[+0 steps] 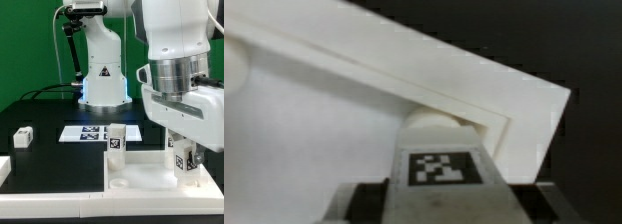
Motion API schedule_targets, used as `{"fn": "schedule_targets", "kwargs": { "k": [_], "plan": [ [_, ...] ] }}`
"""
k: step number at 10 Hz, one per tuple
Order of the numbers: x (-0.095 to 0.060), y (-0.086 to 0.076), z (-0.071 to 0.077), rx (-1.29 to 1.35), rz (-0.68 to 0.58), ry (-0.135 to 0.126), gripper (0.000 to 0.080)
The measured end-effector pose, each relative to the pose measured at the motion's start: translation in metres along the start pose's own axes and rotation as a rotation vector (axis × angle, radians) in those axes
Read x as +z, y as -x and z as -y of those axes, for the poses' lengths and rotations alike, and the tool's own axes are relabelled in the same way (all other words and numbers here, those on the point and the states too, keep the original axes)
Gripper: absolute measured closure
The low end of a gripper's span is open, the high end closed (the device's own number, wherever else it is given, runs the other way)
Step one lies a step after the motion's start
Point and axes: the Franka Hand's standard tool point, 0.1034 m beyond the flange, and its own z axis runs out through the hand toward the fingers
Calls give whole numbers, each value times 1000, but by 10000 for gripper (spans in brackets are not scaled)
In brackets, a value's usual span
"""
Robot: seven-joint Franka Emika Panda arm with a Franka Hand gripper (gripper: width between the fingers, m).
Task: Assemble square table
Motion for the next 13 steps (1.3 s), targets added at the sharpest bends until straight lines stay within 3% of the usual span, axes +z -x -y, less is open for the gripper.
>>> {"fn": "schedule_targets", "kwargs": {
  "k": [1, 3, 4, 5, 6, 7, 8, 9, 10, 13],
  "plan": [
    [1, 3, 0, 98, 0, 0, 511],
    [3, 13, 6, 390, -7, -41, 511],
    [3, 12, 7, 440, -13, -57, 511],
    [3, 12, 7, 418, -15, -57, 511],
    [4, 12, 7, 364, -17, -55, 511],
    [3, 10, 5, 206, -21, -46, 406],
    [3, 9, 5, 35, -24, -39, 236],
    [2, 13, 4, -128, -27, -15, 236],
    [2, 15, 4, -208, -23, -7, 167],
    [2, 14, 4, -401, -25, -7, 153]
  ]
}}
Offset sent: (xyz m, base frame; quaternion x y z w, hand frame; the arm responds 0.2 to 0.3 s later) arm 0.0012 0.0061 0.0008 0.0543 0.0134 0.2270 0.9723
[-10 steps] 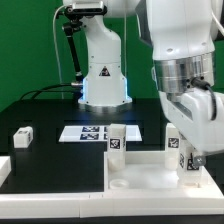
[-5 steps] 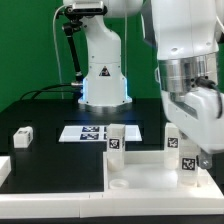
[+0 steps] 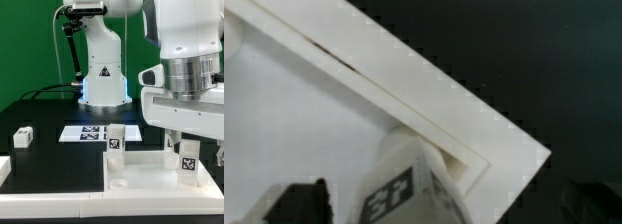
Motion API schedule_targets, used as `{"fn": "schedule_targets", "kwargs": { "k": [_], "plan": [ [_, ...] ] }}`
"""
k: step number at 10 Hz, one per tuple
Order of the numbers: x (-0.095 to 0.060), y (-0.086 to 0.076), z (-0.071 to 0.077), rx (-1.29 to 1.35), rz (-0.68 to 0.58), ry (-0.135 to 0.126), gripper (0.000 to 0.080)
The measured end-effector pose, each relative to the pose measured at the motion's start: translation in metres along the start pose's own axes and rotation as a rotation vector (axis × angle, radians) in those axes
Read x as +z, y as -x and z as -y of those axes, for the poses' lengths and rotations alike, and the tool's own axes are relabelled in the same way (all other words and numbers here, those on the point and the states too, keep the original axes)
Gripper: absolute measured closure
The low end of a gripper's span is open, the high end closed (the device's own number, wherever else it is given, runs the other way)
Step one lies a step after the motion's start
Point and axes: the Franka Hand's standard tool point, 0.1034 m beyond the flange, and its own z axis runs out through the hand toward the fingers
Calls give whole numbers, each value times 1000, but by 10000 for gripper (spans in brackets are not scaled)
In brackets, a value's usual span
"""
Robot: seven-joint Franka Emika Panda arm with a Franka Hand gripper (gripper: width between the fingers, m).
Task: Assemble square table
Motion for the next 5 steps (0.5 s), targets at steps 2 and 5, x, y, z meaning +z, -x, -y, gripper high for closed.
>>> {"fn": "schedule_targets", "kwargs": {
  "k": [2, 5],
  "plan": [
    [-3, -5, -1, -269, -8, 23, 150],
    [-5, -10, -1, -389, -20, 25, 150]
  ]
}}
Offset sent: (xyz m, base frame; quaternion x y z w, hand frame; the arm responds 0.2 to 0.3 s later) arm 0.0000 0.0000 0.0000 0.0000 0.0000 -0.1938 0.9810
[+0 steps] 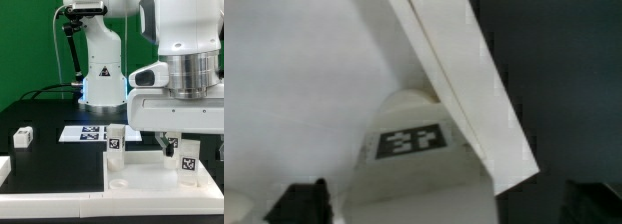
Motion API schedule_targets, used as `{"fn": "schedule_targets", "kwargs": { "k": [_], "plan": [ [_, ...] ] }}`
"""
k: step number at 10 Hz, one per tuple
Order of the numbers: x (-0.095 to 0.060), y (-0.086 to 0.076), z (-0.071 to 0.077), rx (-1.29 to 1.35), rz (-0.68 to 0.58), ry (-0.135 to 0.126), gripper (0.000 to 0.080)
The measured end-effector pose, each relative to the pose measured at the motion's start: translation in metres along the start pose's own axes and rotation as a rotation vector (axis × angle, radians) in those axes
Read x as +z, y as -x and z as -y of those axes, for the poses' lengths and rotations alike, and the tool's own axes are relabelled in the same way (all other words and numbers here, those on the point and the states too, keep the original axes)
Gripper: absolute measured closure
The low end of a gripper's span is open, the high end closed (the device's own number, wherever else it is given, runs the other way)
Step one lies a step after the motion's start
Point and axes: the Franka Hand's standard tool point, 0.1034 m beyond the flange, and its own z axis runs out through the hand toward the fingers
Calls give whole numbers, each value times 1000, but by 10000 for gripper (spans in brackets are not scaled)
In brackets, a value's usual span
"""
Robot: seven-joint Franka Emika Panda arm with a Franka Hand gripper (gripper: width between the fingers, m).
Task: Assemble square table
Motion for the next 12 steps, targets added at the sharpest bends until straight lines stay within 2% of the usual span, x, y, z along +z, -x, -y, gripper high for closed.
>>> {"fn": "schedule_targets", "kwargs": {
  "k": [2, 3, 4, 6, 9, 11, 12],
  "plan": [
    [0, 0, 0, -3, 0, 0, 402],
    [0, 0, 0, -3, 0, 0, 402],
    [1, -1, -4, -1, 2, 7, 503],
    [0, -4, -7, 34, -5, 2, 504],
    [2, 3, -11, 346, -33, -22, 505],
    [1, -2, -12, 395, -61, -64, 505],
    [1, -1, -12, 366, -72, -68, 505]
  ]
}}
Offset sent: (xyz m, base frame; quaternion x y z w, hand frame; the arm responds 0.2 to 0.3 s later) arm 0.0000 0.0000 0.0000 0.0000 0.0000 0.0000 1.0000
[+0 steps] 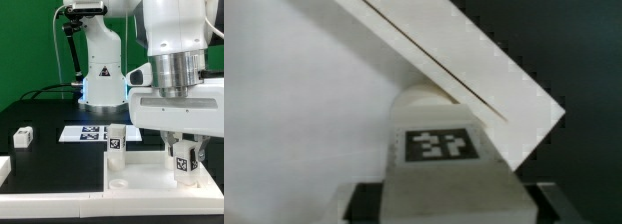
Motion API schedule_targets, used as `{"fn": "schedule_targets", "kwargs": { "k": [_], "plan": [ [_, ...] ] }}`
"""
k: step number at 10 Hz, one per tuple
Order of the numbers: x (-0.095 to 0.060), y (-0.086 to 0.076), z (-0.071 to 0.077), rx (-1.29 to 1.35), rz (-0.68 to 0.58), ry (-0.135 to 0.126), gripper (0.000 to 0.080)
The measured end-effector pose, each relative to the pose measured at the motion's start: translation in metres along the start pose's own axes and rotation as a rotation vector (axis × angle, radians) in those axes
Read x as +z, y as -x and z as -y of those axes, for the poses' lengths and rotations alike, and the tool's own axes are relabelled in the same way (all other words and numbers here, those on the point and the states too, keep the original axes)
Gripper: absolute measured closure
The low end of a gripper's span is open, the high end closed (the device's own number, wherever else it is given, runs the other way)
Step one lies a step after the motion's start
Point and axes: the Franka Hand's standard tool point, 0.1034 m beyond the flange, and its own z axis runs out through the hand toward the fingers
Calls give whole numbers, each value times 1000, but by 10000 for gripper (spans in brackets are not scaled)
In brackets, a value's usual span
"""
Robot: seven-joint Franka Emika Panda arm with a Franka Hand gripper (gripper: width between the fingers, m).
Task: Assemble square table
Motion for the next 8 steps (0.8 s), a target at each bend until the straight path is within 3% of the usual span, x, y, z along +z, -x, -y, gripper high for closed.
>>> {"fn": "schedule_targets", "kwargs": {
  "k": [3, 5, 6, 7, 8],
  "plan": [
    [0, 0, 0, 14, 1, 0, 505],
    [0, 2, 0, 331, 13, -8, 505],
    [1, 10, 5, 599, 29, -15, 505],
    [2, 11, 8, 788, 39, -50, 505],
    [2, 11, 7, 835, 43, -62, 505]
  ]
}}
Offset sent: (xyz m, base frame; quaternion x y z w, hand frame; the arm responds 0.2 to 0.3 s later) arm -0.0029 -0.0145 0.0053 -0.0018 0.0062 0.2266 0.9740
